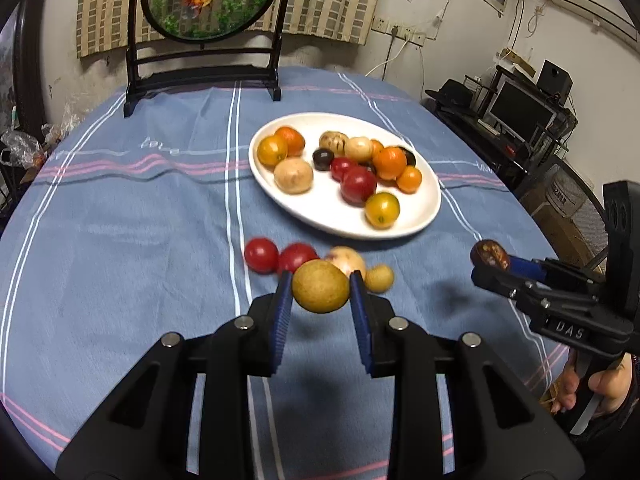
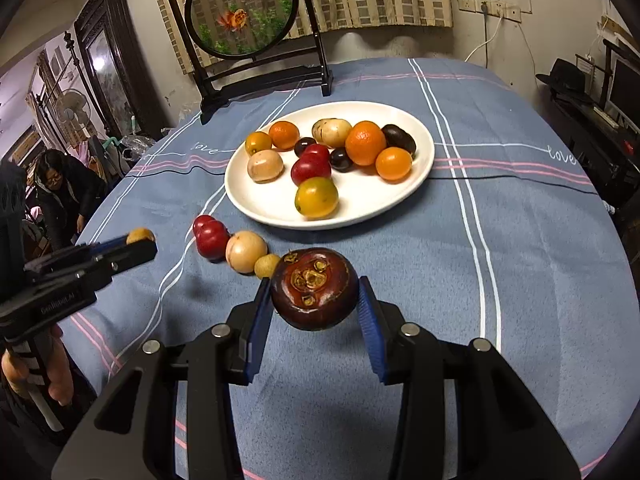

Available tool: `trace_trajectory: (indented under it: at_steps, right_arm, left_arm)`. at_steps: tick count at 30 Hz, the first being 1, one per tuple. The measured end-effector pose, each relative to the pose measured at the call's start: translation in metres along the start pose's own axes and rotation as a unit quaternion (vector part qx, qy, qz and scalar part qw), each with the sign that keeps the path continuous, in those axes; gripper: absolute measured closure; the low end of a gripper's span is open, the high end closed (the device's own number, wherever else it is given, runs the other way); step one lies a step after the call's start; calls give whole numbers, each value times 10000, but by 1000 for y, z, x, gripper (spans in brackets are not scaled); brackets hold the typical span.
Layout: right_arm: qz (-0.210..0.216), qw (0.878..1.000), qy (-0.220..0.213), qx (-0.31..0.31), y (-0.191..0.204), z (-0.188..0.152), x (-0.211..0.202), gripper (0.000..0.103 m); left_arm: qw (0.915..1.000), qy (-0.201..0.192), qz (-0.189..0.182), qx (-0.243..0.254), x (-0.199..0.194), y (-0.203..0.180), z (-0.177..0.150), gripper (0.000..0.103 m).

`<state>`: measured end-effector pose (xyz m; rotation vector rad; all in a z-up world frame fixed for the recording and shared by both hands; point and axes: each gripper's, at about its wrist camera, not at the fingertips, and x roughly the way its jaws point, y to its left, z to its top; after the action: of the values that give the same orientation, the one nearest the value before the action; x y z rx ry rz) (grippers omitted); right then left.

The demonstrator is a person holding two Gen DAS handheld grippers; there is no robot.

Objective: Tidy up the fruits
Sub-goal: 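Carry both fruits onto the white plate, open both tools and withdraw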

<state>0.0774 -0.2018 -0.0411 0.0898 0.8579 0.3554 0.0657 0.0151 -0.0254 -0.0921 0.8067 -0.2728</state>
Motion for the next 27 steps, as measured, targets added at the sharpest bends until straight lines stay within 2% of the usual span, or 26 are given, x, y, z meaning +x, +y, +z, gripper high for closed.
trace_trajectory:
  at_steps: [8, 16, 21, 26, 27]
  right_arm:
    - [-79, 9997, -39, -221, 6, 33, 9, 61]
    - [-258, 9993, 86, -250, 1, 80, 51, 61]
    - [-439, 9987, 230, -146, -9, 96, 86, 61]
    - [-436, 9984, 344, -113, -16, 99, 101, 61]
    - [-439, 9983, 357, -122, -16, 100, 103, 61]
  left_arm:
    - [9998, 60, -138, 96, 28, 4, 60, 74]
    - [9984, 538, -141, -104, 108, 10, 125, 74]
    - [9968, 771, -61, -194, 146, 10, 135, 73]
    - [9957, 909, -59, -185, 166, 9, 136, 73]
    - [9957, 903, -30, -182, 167, 9, 137, 67]
